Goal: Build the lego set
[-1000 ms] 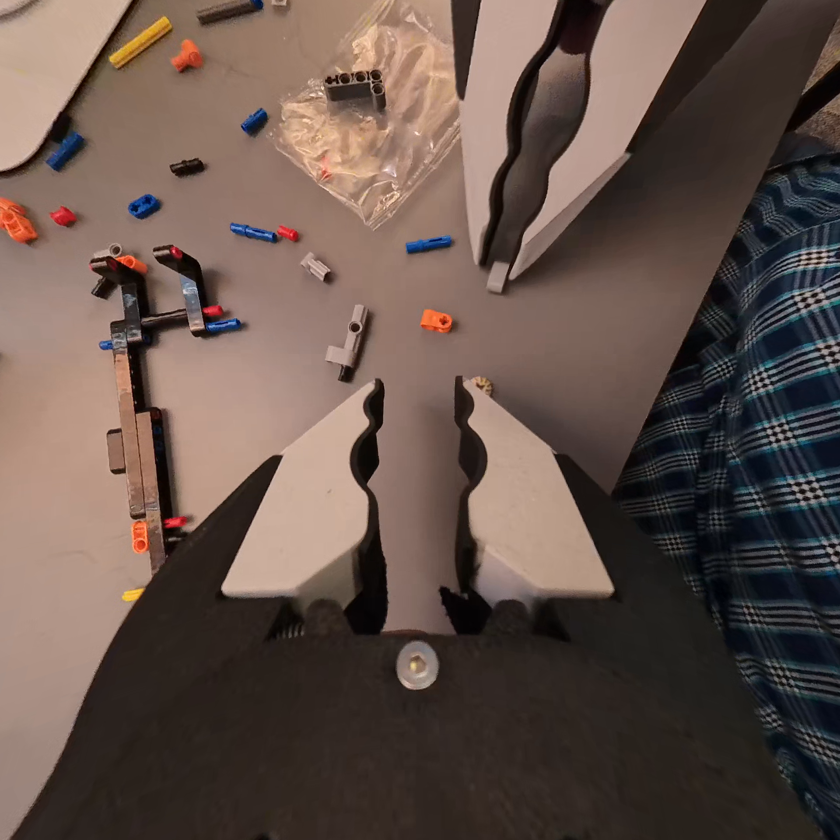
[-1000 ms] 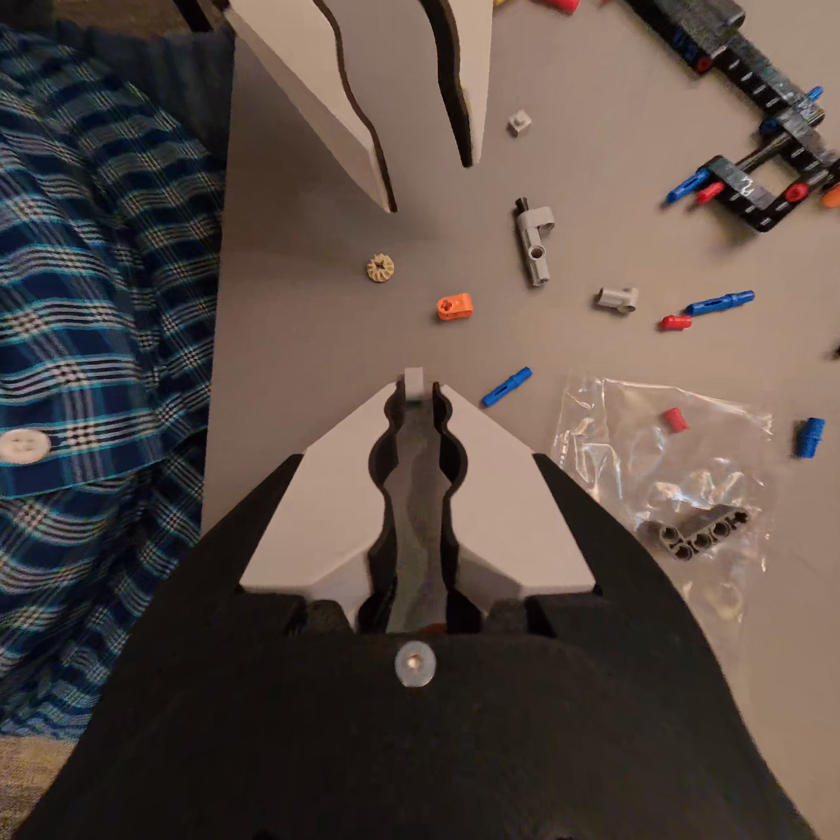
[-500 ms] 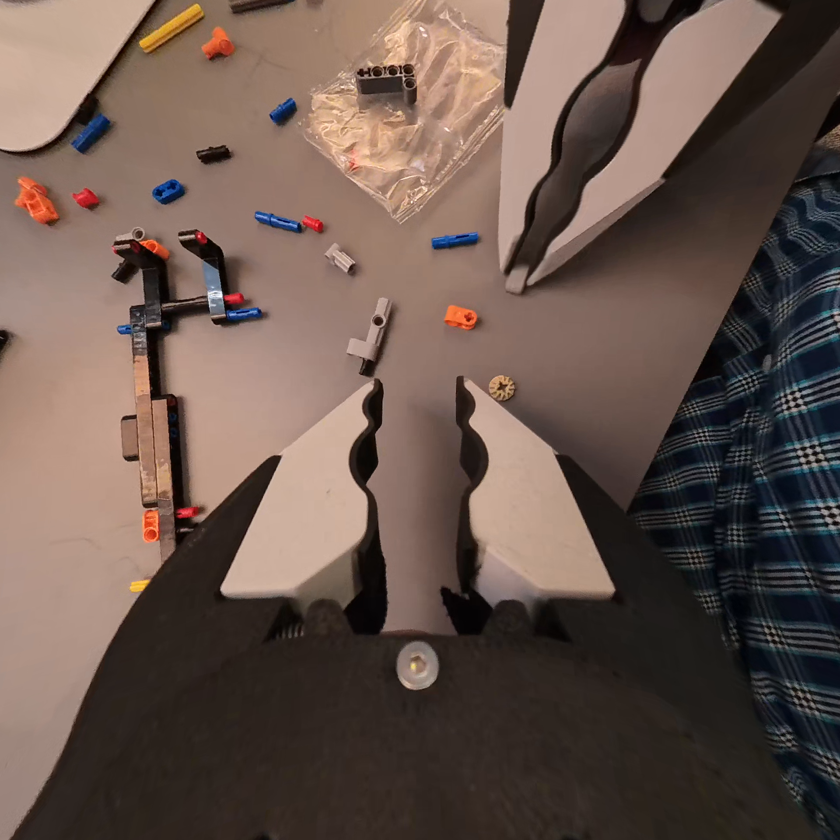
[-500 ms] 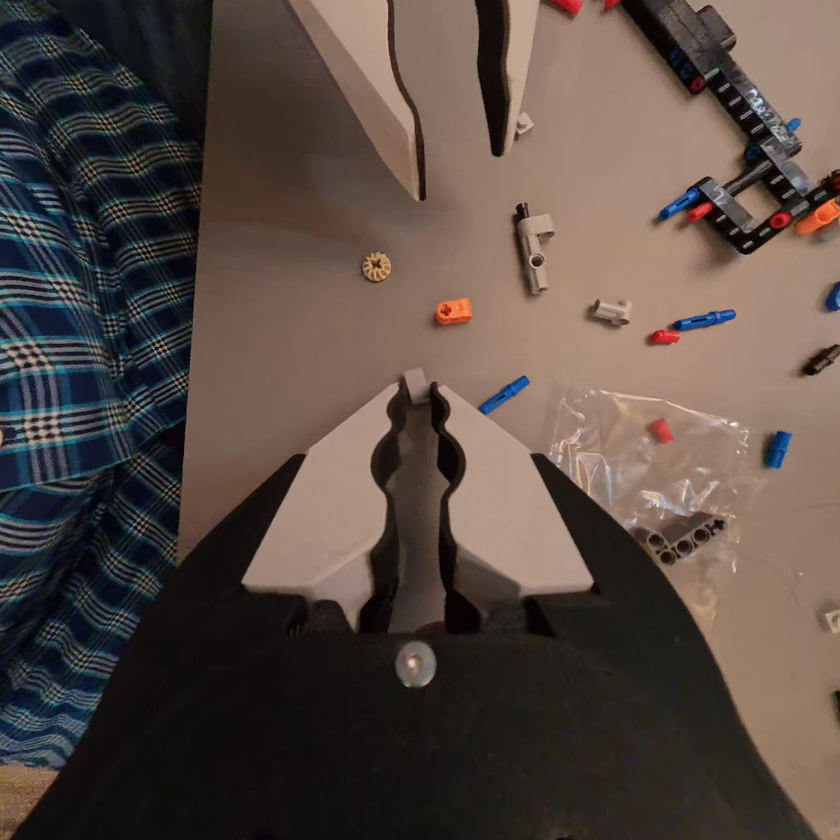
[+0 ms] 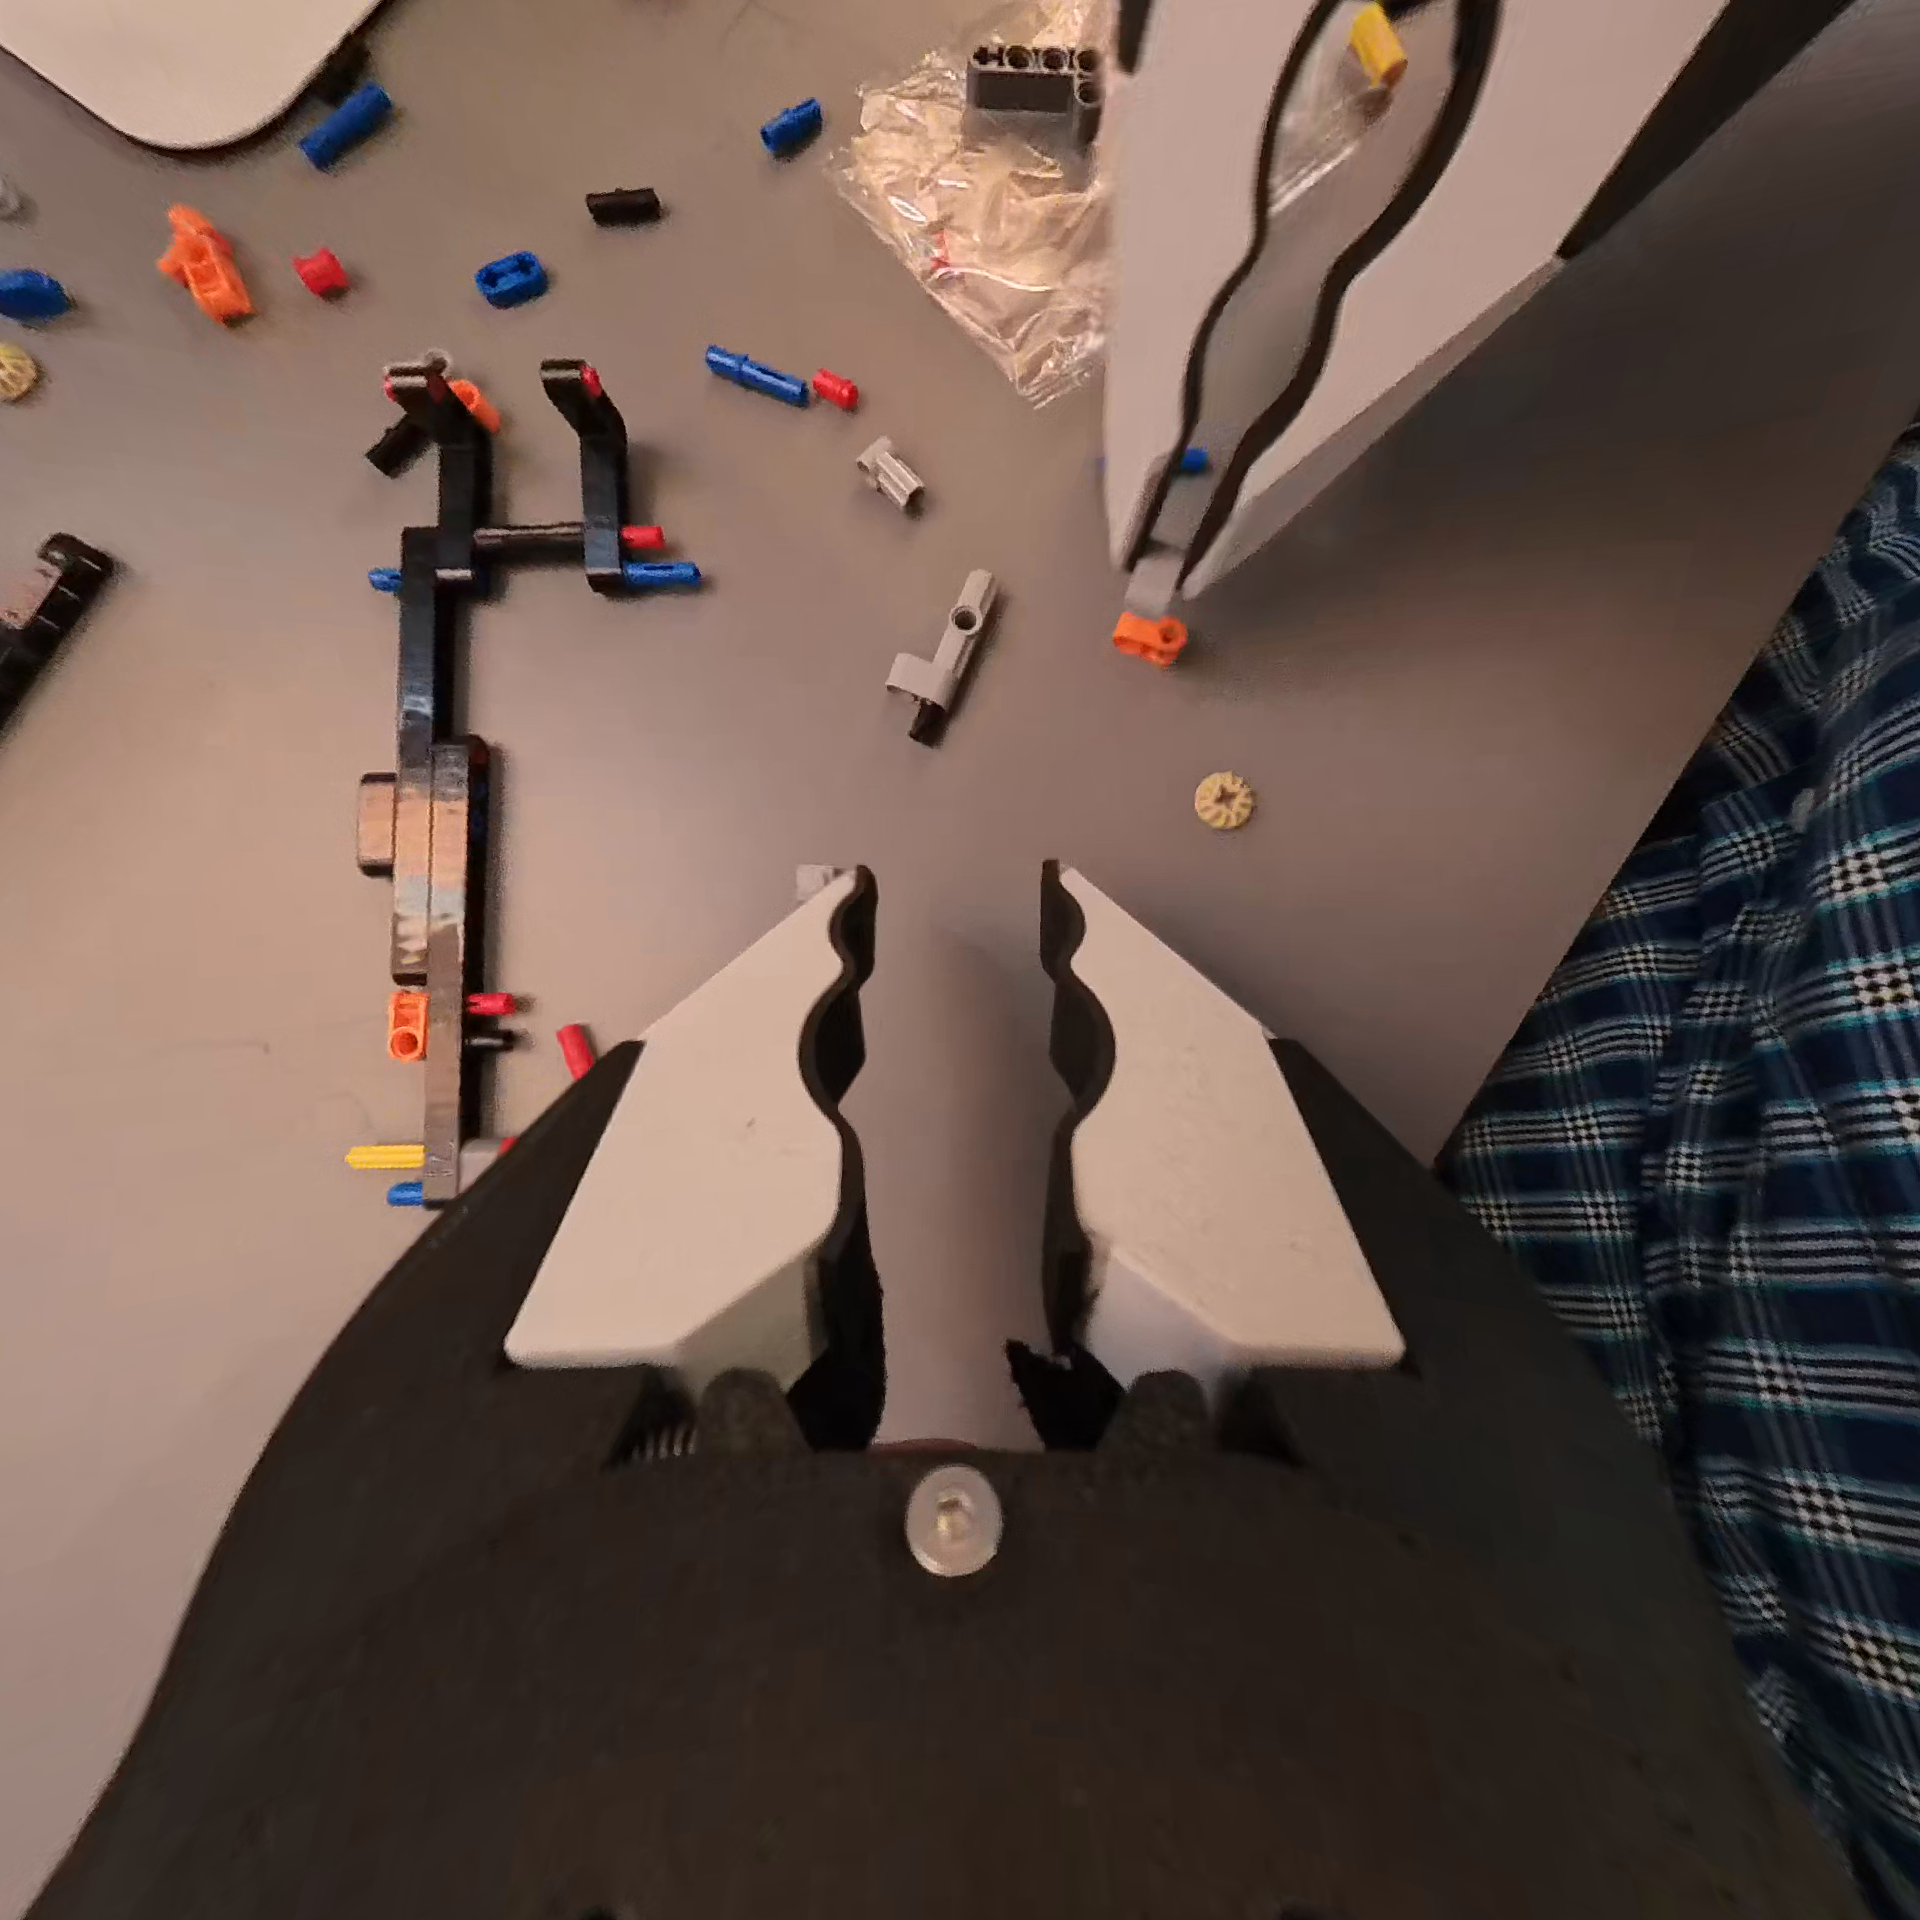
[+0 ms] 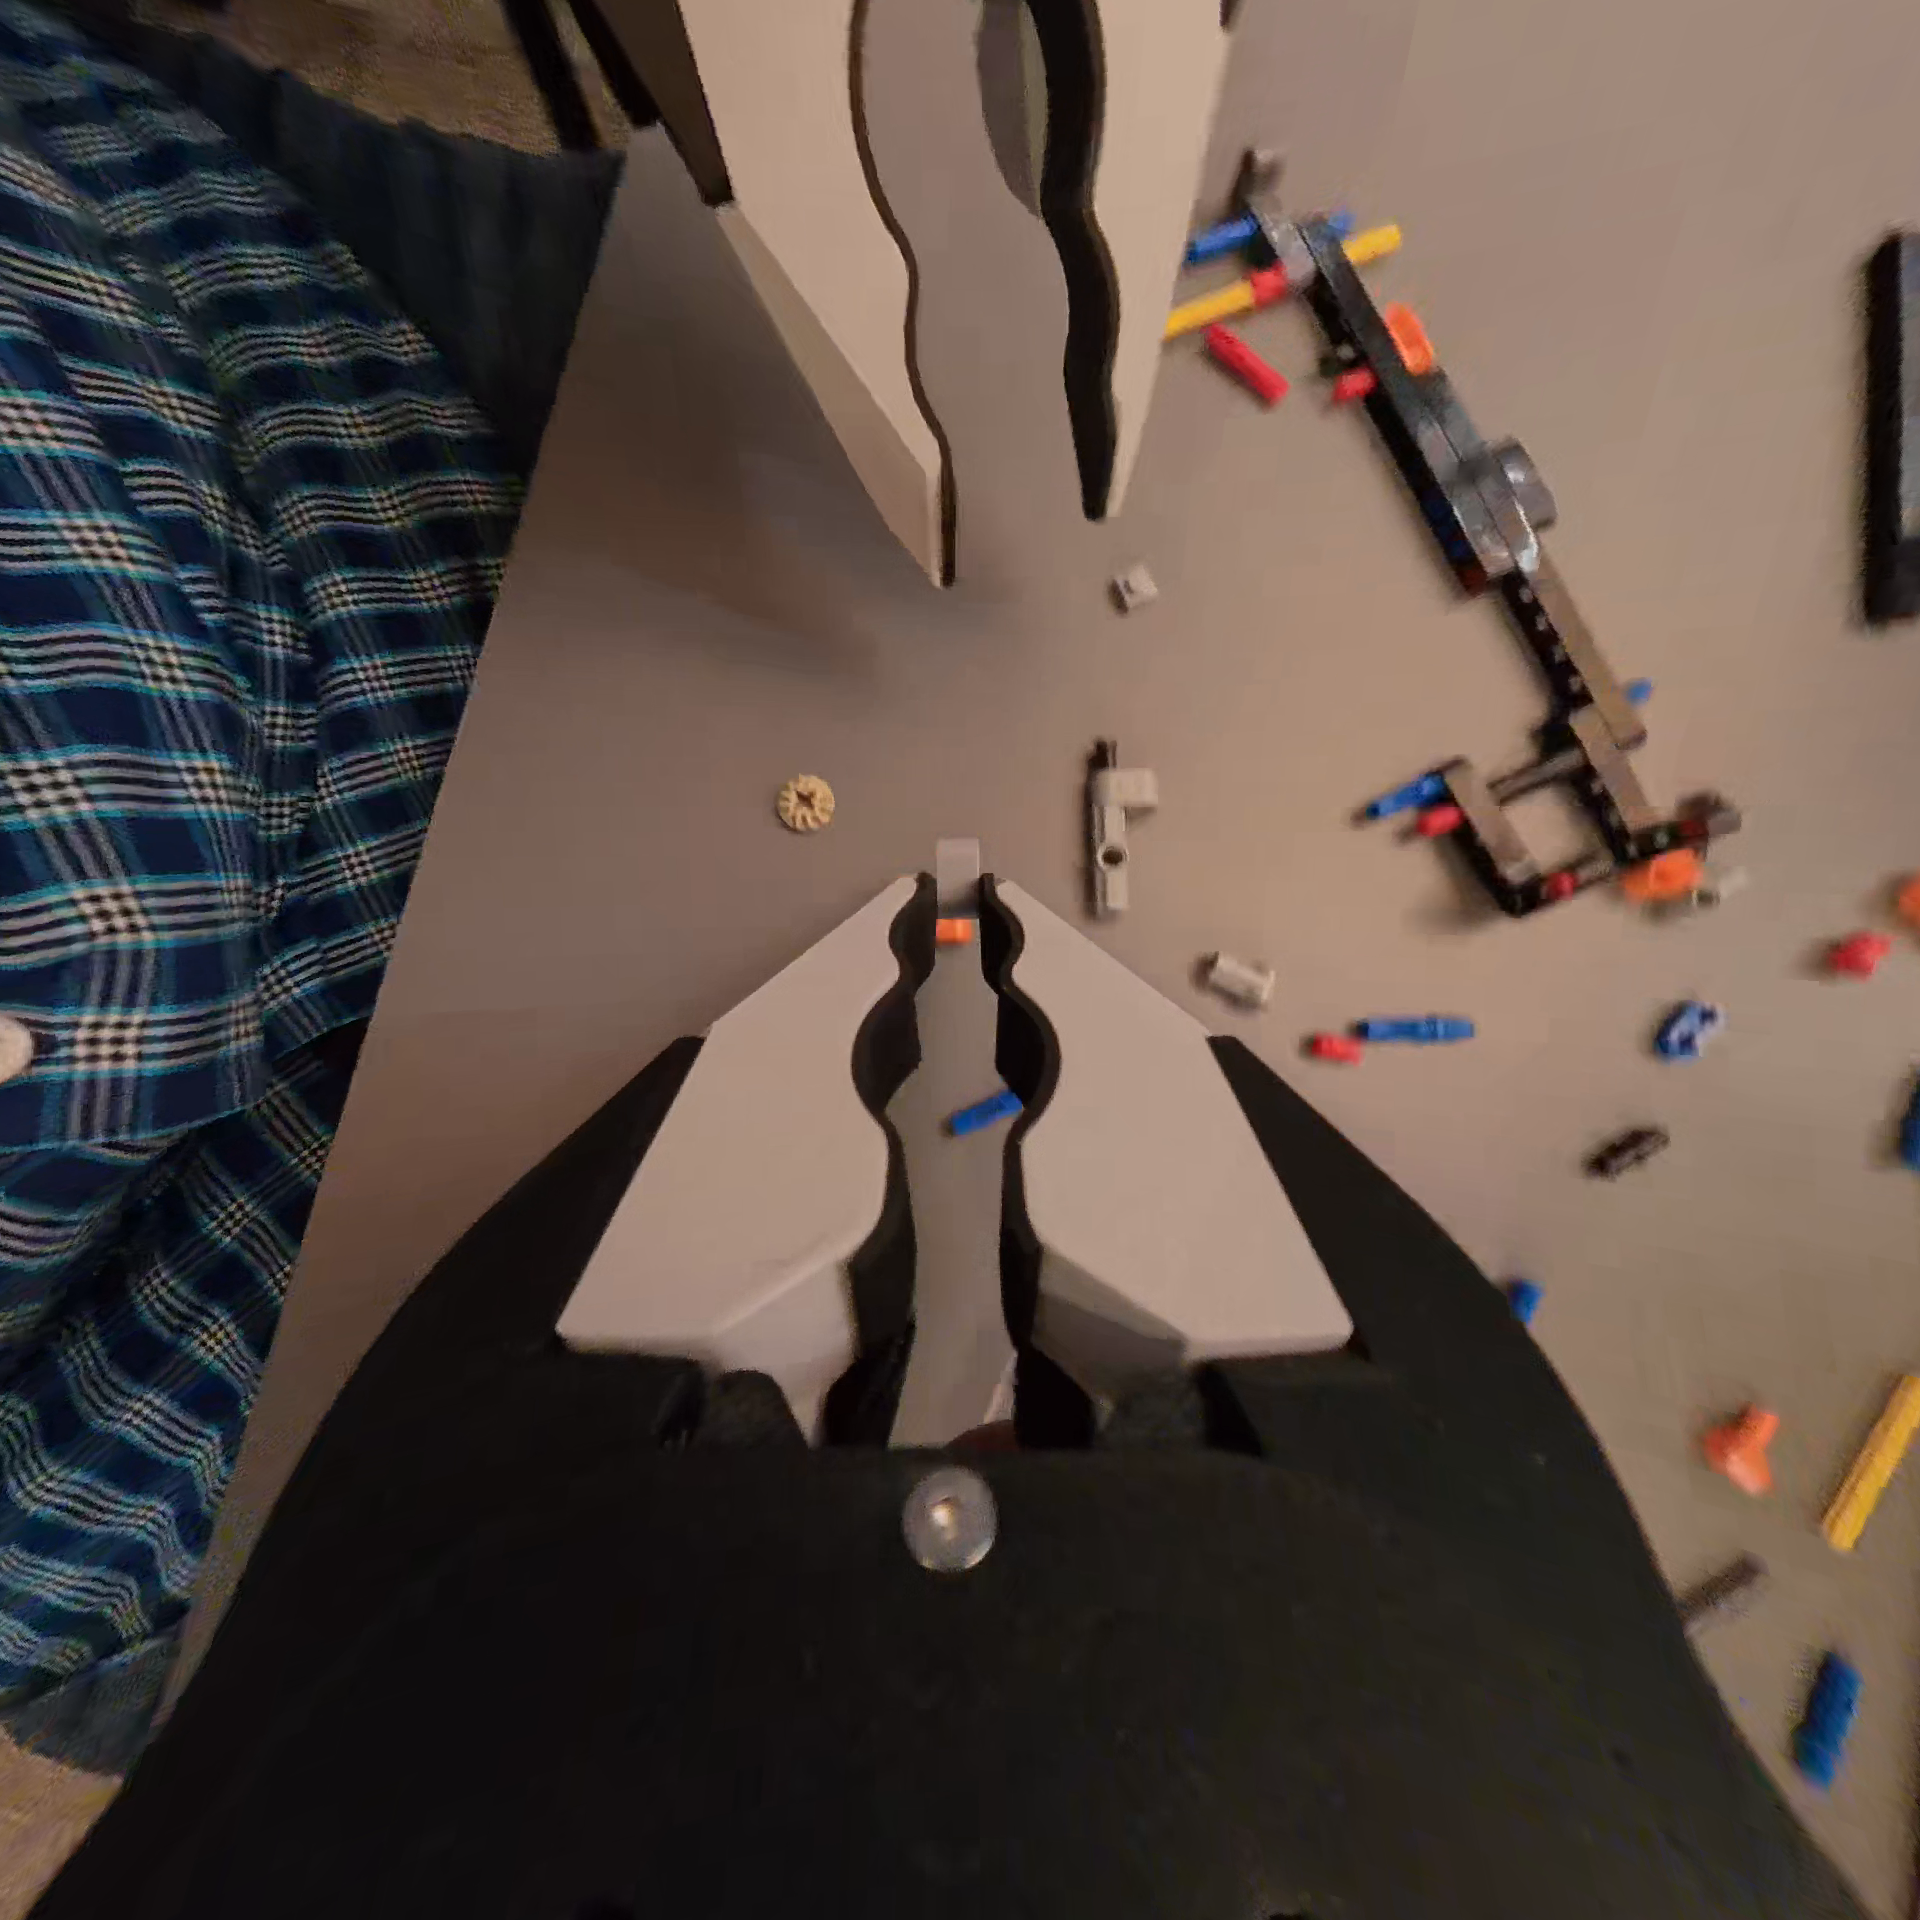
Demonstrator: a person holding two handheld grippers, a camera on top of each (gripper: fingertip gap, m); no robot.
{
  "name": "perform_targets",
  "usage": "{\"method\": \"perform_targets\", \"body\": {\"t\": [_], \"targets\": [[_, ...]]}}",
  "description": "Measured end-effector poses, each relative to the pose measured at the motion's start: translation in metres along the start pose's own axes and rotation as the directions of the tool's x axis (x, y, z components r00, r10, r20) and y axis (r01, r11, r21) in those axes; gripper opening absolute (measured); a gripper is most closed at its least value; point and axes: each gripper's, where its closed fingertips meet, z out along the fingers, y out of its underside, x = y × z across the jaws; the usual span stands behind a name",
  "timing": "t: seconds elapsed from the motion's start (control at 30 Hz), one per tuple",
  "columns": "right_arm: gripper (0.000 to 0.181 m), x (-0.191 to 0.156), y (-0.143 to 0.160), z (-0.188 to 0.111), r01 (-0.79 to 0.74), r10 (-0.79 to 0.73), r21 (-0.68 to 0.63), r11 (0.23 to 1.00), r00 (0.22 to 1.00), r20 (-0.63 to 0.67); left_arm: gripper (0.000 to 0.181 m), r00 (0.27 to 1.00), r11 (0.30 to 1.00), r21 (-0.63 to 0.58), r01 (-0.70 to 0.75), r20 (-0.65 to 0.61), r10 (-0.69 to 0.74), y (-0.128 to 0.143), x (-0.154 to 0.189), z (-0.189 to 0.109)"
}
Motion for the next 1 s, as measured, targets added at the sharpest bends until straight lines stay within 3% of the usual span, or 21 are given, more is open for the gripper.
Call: {"method": "perform_targets", "body": {"t": [0.03,0.2,0.33,0.7,1.0], "targets": [[0.006,0.001,-0.002,0.004,0.024,-0.024,-0.014,1.000,1.000,0.016,0.029,1.000,1.000,-0.008,-0.004,-0.001,0.004,0.002,0.001,0.001],[0.006,0.000,-0.008,0.023,0.128,-0.120,-0.080,0.989,0.988,0.097,0.027,0.999,0.999,-0.013,-0.048,-0.018,0.047,0.003,0.006,0.008],[0.019,0.002,-0.006,0.030,0.145,-0.135,-0.100,0.984,0.986,0.101,0.026,0.995,0.996,-0.017,-0.092,-0.036,0.092,0.001,0.009,0.014],[0.016,0.001,0.022,-0.020,-0.073,0.070,-0.043,0.996,0.996,-0.062,0.021,0.961,0.965,-0.052,-0.256,-0.118,0.249,-0.002,0.021,0.031],[0.015,-0.015,0.054,-0.037,-0.236,0.234,0.000,0.972,0.964,-0.124,0.014,0.980,0.989,-0.047,-0.137,-0.150,0.128,-0.001,0.049,0.034]]}}
